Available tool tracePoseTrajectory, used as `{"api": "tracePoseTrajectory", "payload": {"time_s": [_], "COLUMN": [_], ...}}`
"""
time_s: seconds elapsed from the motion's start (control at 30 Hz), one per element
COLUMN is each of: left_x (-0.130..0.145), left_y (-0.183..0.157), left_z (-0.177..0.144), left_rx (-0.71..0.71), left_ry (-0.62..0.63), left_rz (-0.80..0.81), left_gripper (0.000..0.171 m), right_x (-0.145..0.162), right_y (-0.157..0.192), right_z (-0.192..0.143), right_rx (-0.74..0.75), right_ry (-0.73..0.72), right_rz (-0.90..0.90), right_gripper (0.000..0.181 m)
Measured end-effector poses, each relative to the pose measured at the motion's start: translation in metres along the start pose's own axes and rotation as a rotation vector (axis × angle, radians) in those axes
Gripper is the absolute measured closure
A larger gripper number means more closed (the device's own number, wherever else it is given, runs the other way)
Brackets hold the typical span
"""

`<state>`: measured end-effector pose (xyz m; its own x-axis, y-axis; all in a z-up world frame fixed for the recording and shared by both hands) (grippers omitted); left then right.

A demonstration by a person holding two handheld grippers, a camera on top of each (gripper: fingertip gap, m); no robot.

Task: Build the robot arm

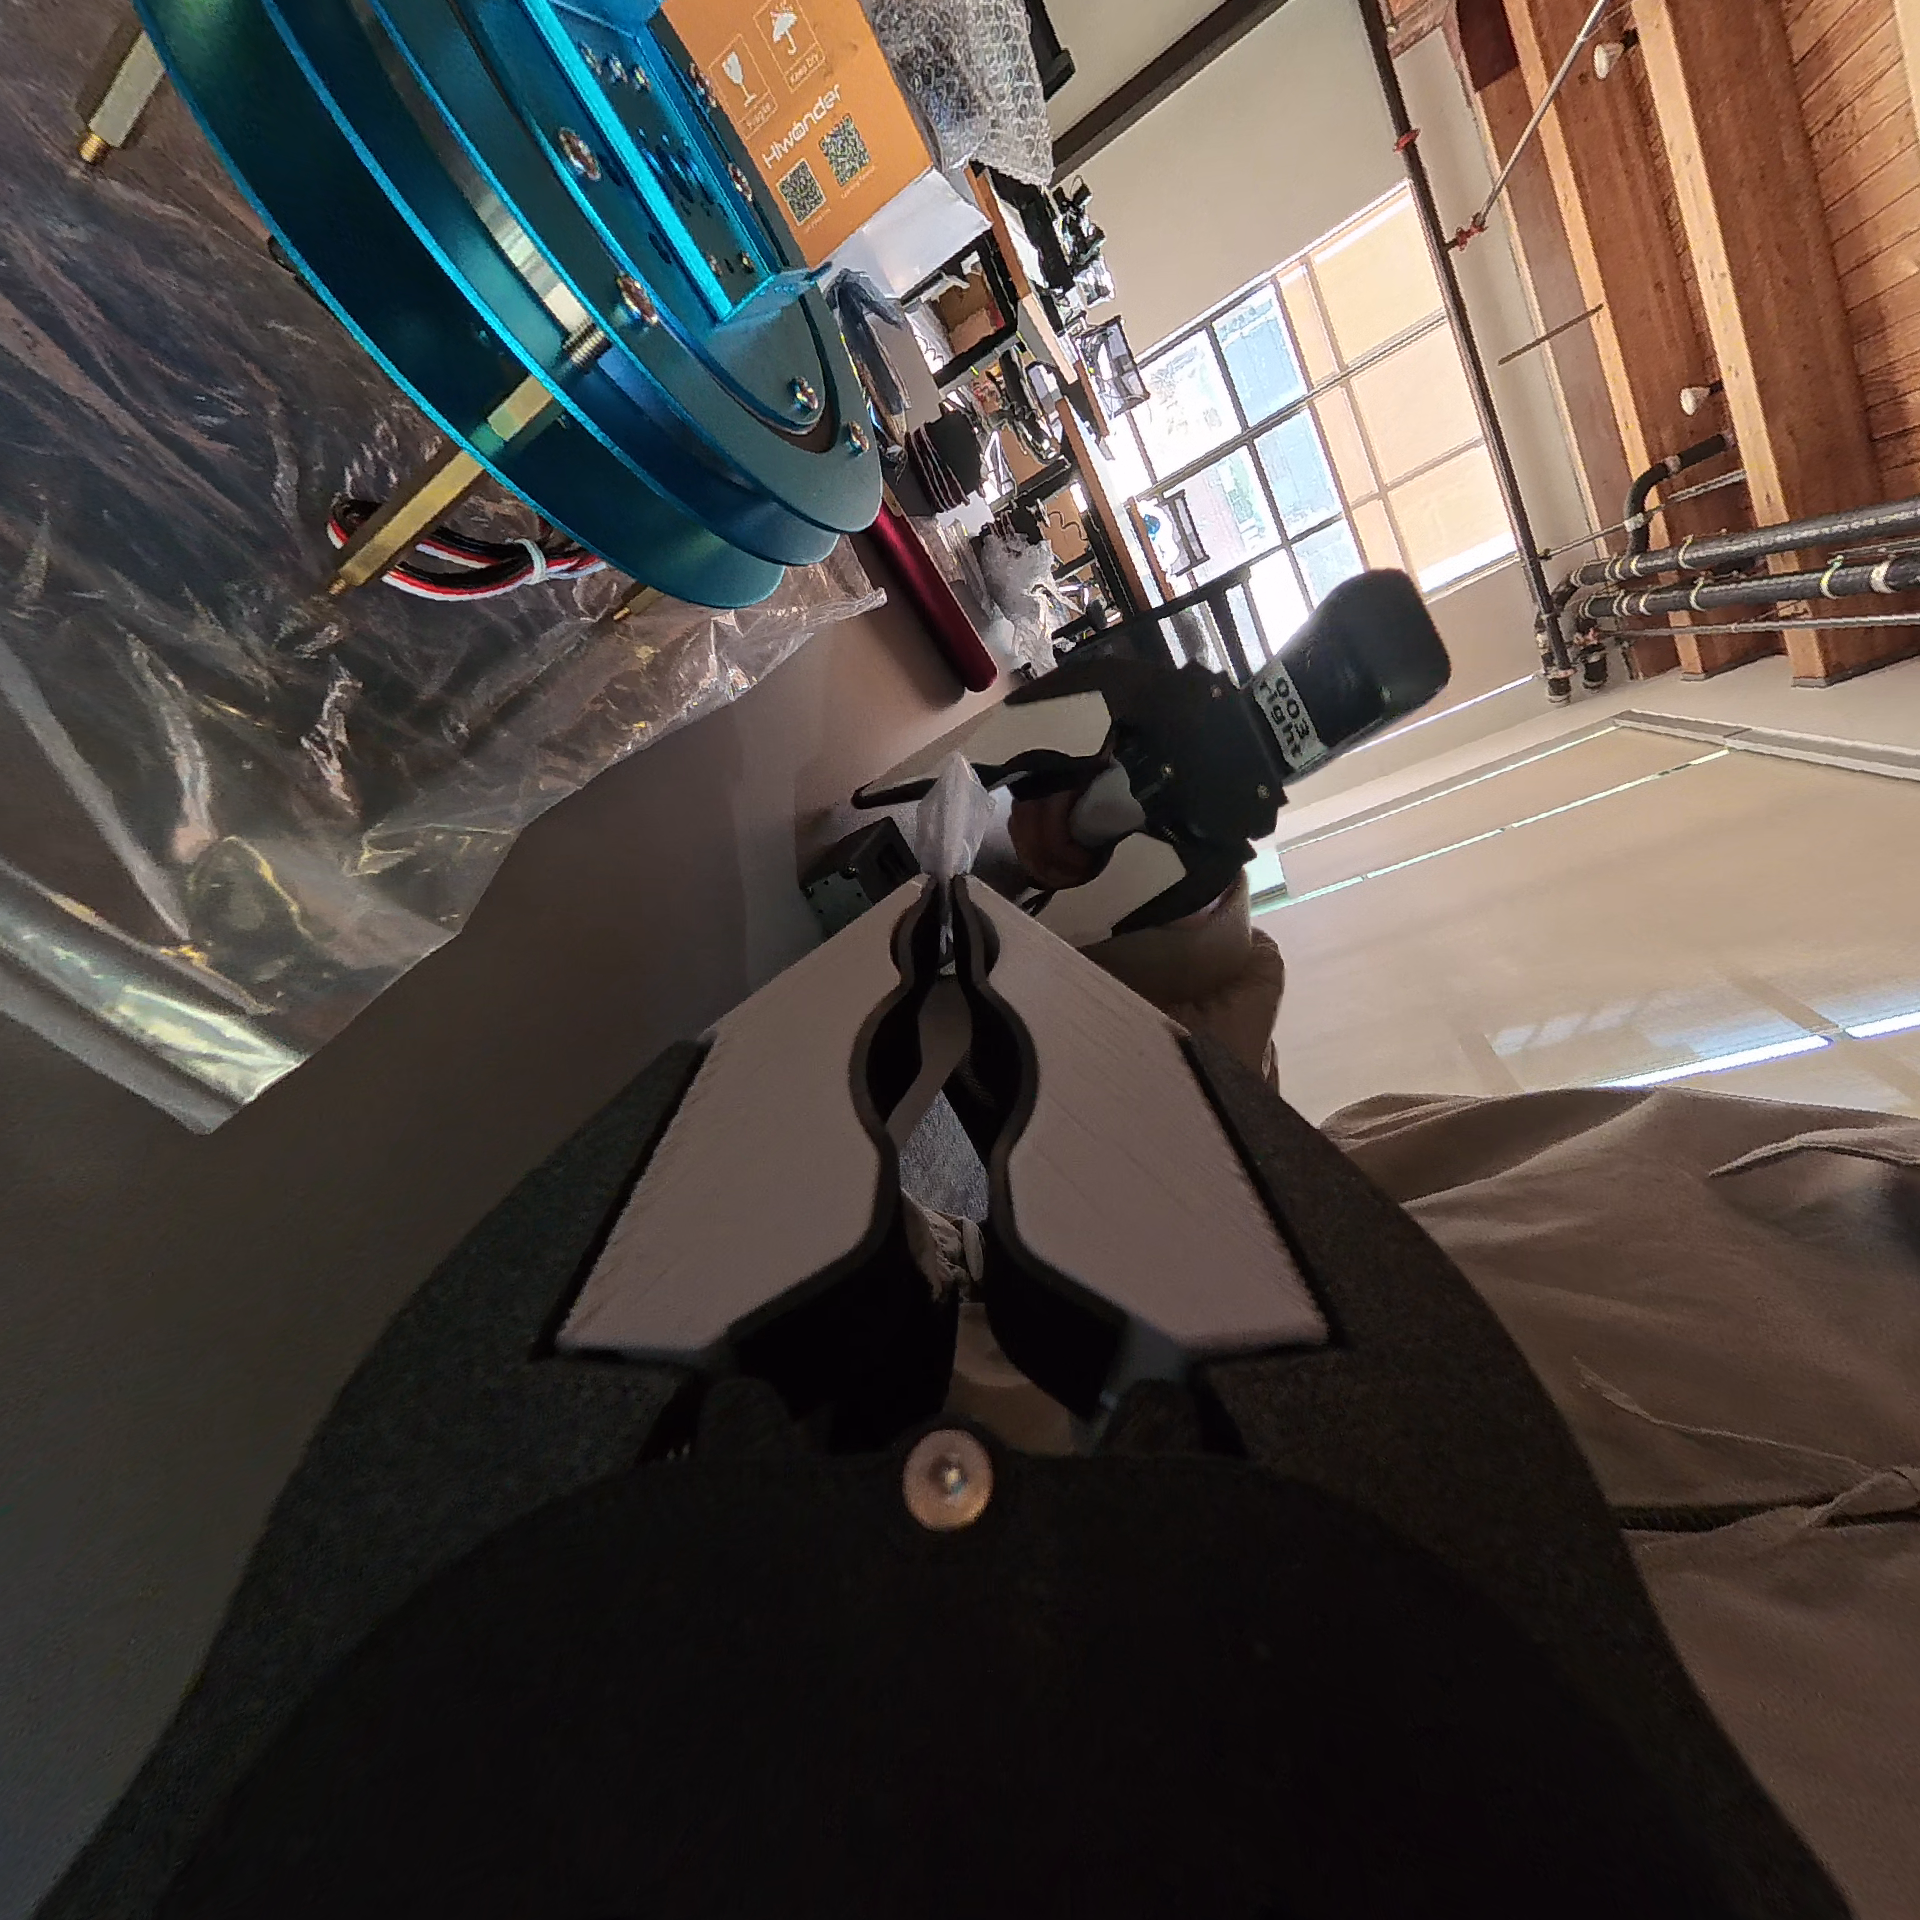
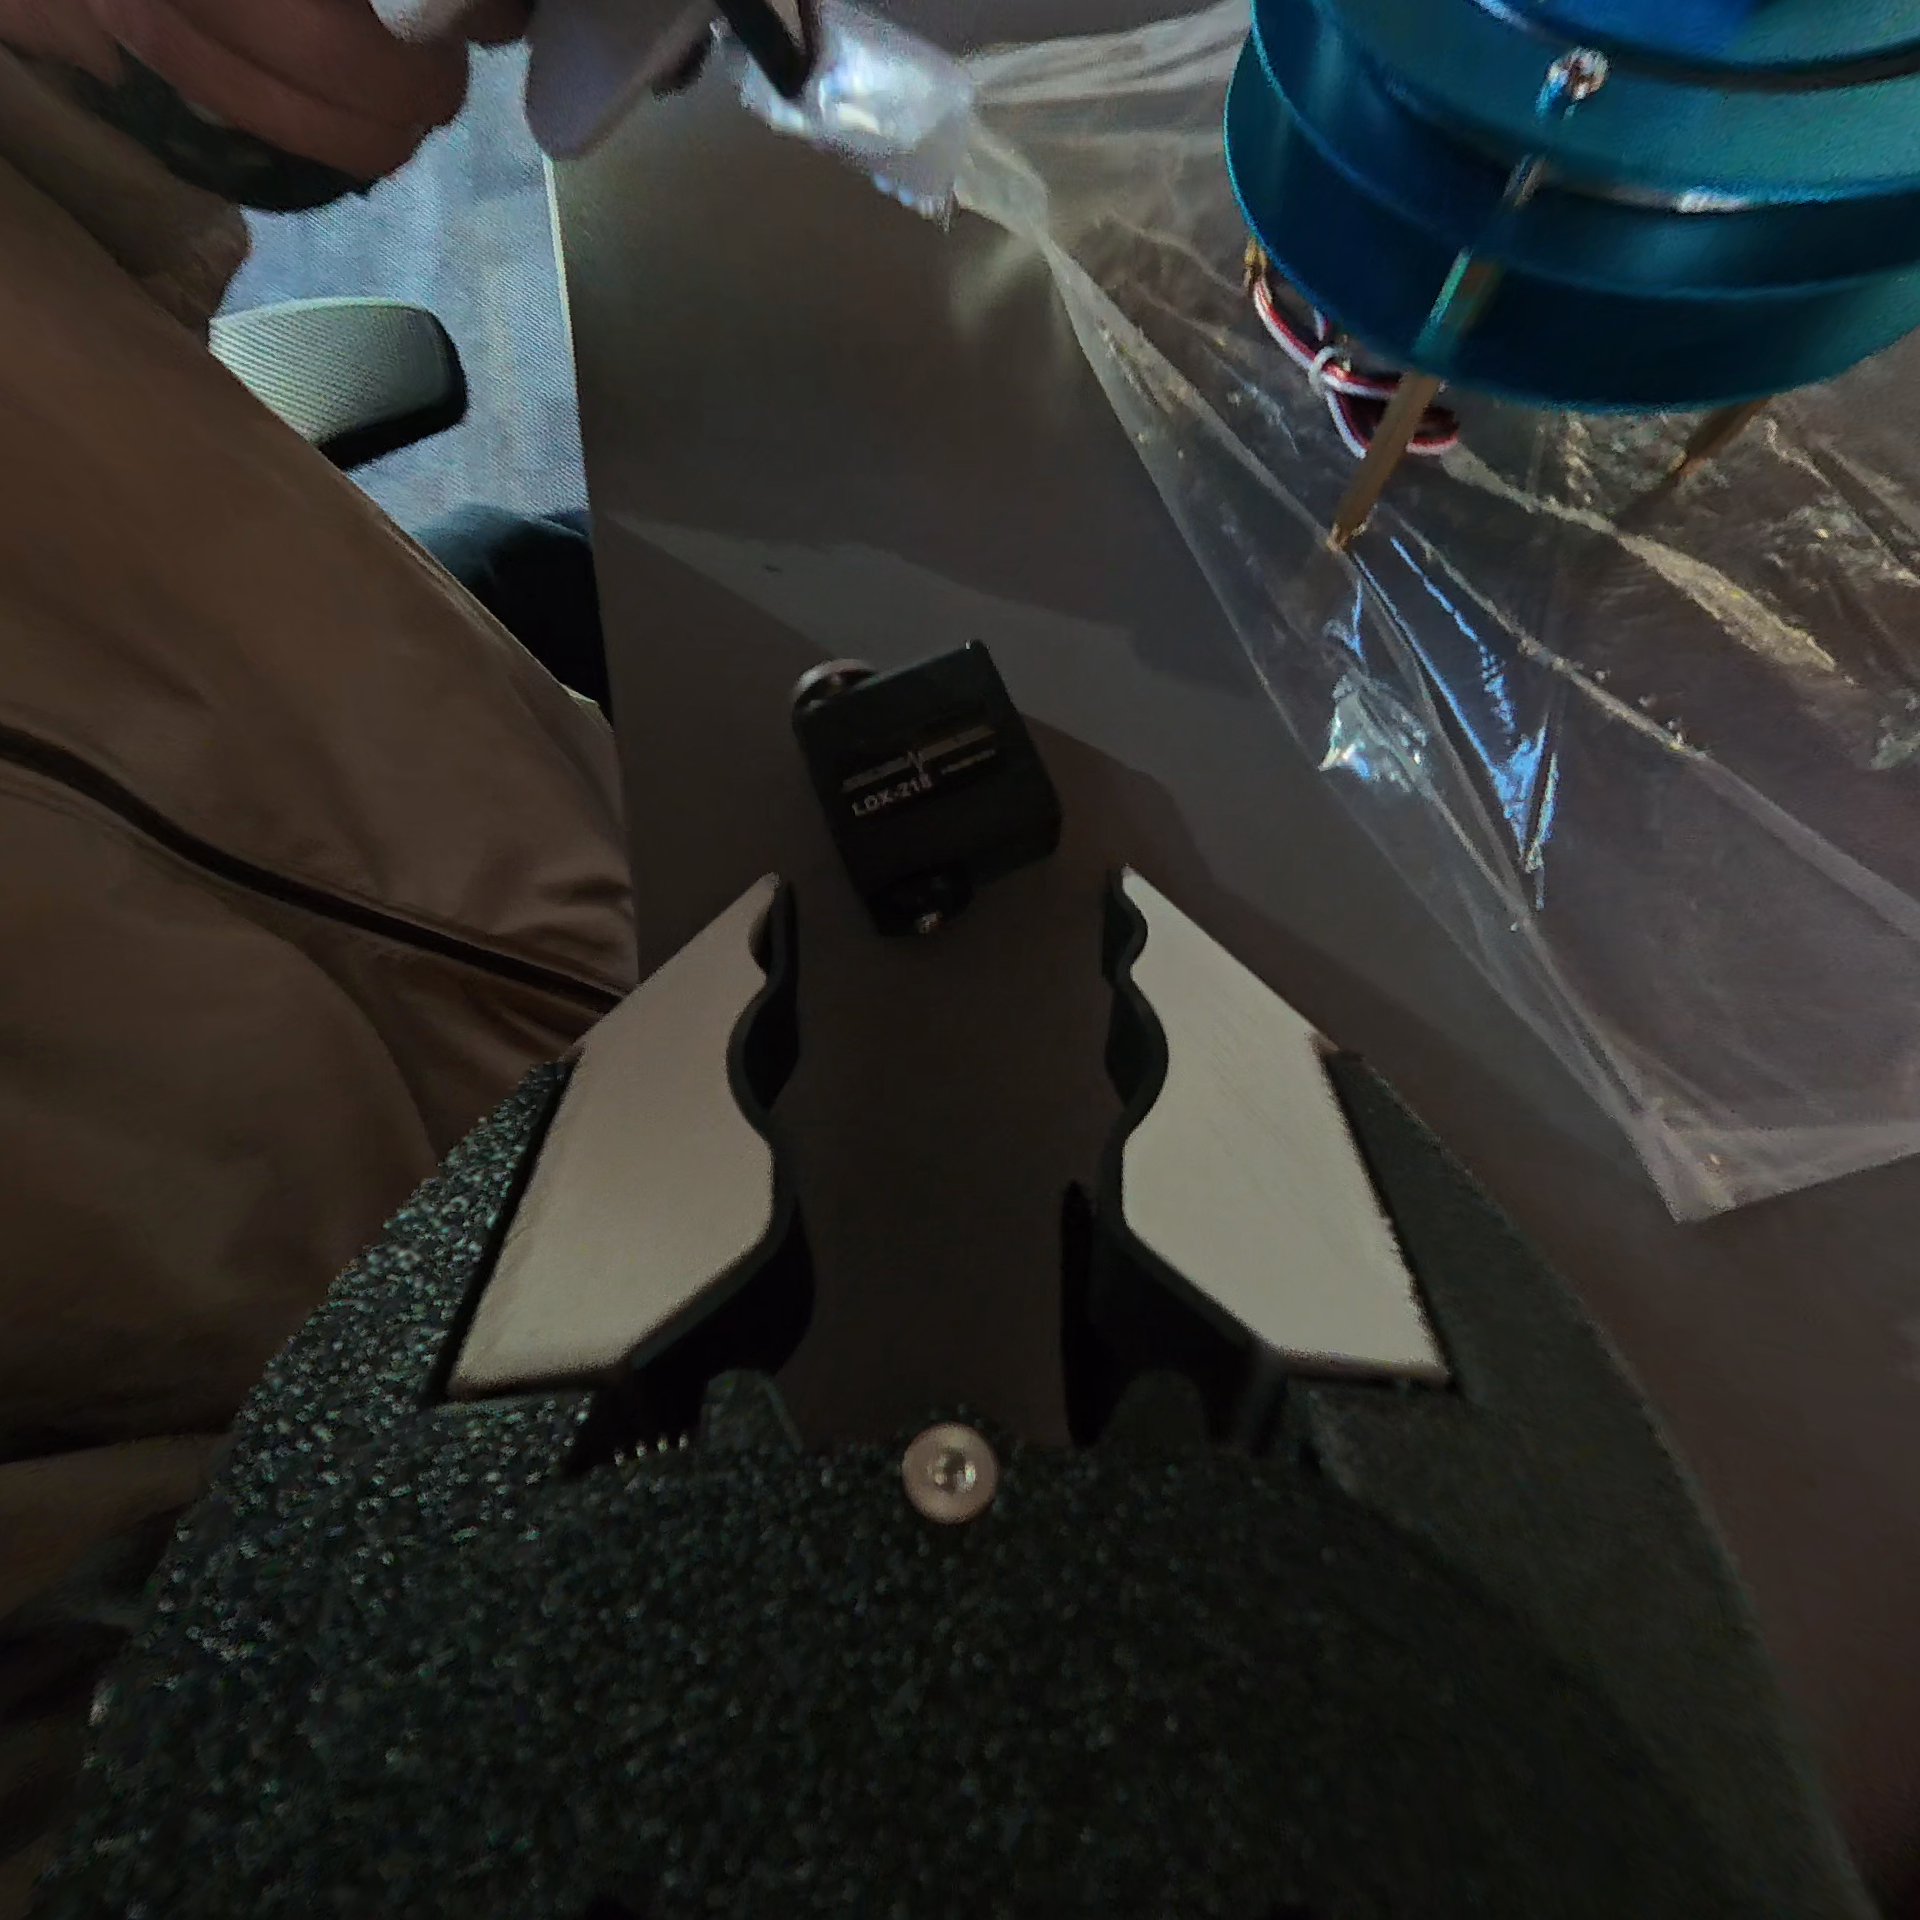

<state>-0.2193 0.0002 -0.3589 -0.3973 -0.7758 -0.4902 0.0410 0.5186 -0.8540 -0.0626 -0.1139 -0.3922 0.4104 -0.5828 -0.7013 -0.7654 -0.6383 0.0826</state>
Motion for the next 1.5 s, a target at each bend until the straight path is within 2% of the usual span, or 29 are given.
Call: {"api": "tracePoseTrajectory", "payload": {"time_s": [0.1,0.27,0.47,0.6,0.8,0.87,0.97,1.13,1.2,1.27,1.37,1.5], "left_x": [0.0,-0.001,-0.001,-0.001,-0.001,-0.001,-0.001,-0.001,0.0,0.001,0.002,0.002], "left_y": [-0.001,-0.003,-0.003,-0.004,-0.004,-0.004,-0.005,-0.003,-0.003,-0.004,-0.007,-0.012], "left_z": [0.001,-0.001,-0.002,-0.002,-0.004,-0.004,-0.005,-0.009,-0.009,-0.009,-0.008,-0.011], "left_rx": [0.003,0.004,0.006,0.006,0.009,0.012,0.014,0.016,0.016,0.016,0.019,0.014], "left_ry": [0.002,-0.01,-0.018,-0.018,-0.017,-0.016,-0.017,-0.025,-0.021,-0.015,-0.013,-0.032], "left_rz": [0.003,0.007,0.003,0.005,0.007,0.008,0.011,0.009,0.009,0.014,0.024,0.032], "left_gripper": [0.171,0.171,0.171,0.171,0.171,0.171,0.171,0.171,0.171,0.171,0.171,0.171], "right_x": [-0.002,-0.005,-0.003,-0.002,-0.002,-0.002,-0.008,-0.014,-0.014,-0.018,-0.031,-0.039], "right_y": [-0.006,-0.013,-0.012,-0.009,-0.006,-0.006,-0.003,-0.006,-0.016,-0.026,-0.031,-0.019], "right_z": [0.001,0.005,0.006,0.007,0.007,0.006,0.006,0.001,-0.001,0.001,0.008,0.022], "right_rx": [-0.089,-0.138,-0.074,-0.045,-0.001,-0.01,-0.015,-0.021,-0.078,-0.201,-0.433,-0.432], "right_ry": [-0.002,0.049,0.049,0.045,0.042,0.051,0.042,0.037,0.065,0.091,0.127,0.247], "right_rz": [0.012,-0.022,-0.108,-0.121,-0.131,-0.109,-0.076,-0.125,-0.132,-0.088,-0.049,-0.284], "right_gripper": [0.125,0.127,0.132,0.165,0.166,0.166,0.154,0.141,0.127,0.117,0.117,0.126]}}
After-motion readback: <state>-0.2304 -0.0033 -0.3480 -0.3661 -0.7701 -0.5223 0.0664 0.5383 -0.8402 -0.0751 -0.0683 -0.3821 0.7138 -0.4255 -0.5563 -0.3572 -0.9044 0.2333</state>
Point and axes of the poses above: each gripper's, where its closed fingertips meet, z out along the fingers, x out of its underside, y = z × x across the jaws, the point moved 6 cm from there along -z, back along the fingers, and after that the axes turned 2 degrees about y, right-handed, at the moved point
